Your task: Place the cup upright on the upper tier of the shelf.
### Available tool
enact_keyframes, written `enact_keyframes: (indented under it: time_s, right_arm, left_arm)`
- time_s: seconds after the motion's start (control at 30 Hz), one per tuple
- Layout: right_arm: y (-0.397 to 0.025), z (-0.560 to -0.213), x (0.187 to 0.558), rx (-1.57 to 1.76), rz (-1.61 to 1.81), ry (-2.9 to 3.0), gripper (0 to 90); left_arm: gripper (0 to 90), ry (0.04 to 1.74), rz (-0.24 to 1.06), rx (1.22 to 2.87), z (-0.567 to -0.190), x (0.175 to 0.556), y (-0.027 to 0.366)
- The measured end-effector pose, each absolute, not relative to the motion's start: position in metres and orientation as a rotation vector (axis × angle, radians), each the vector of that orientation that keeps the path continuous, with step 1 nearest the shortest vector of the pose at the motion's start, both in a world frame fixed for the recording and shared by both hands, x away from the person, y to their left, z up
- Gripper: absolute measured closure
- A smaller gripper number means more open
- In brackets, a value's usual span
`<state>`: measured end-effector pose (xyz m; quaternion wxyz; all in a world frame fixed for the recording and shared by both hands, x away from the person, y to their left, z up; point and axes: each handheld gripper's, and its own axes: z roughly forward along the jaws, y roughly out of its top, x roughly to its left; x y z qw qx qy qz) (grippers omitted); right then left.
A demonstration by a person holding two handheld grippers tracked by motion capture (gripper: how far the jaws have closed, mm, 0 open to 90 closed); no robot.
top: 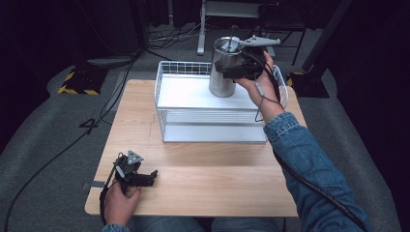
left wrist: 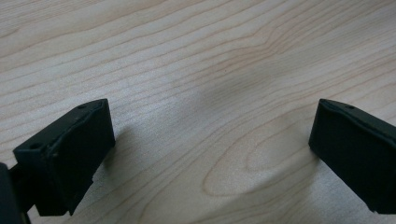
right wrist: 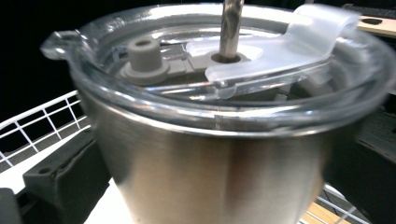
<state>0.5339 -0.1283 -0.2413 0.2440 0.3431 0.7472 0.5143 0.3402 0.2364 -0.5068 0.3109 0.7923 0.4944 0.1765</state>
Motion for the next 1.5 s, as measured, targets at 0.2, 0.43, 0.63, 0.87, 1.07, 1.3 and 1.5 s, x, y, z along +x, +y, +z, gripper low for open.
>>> enact_keyframes:
  time_s: [0.2,0.43,0.63,0.87,1.07,1.3,1.5]
  right_arm:
    - [-0.135,-0.232,0.526,0.929,1.416,2.037,0.0]
    - [-0.148,-0.222,0.509,0.887,1.427,2.052,0.0]
    - [-0.164,-0.217,0.492,0.839,1.455,2.056,0.0]
    - [-0.185,-0.216,0.472,0.793,1.49,2.058,0.0]
    - [-0.199,-0.216,0.45,0.75,1.507,2.061,0.0]
    - [-0.212,-0.22,0.43,0.726,1.508,2.086,0.0]
    - [-0.224,-0.232,0.412,0.705,1.5,2.111,0.0]
  left_arm:
    - [0.6,1.306,0.466,2.091,-0.507,0.34,0.236]
    - [0.5,1.305,0.466,2.092,-0.507,0.34,0.236]
    - [0.5,1.305,0.465,2.091,-0.507,0.34,0.236]
    - [0.6,1.305,0.461,2.093,-0.507,0.34,0.236]
    - [0.6,1.306,0.464,2.091,-0.507,0.34,0.236]
    - [0.6,1.306,0.465,2.091,-0.507,0.34,0.236]
    - [0.6,1.305,0.465,2.091,-0.507,0.34,0.236]
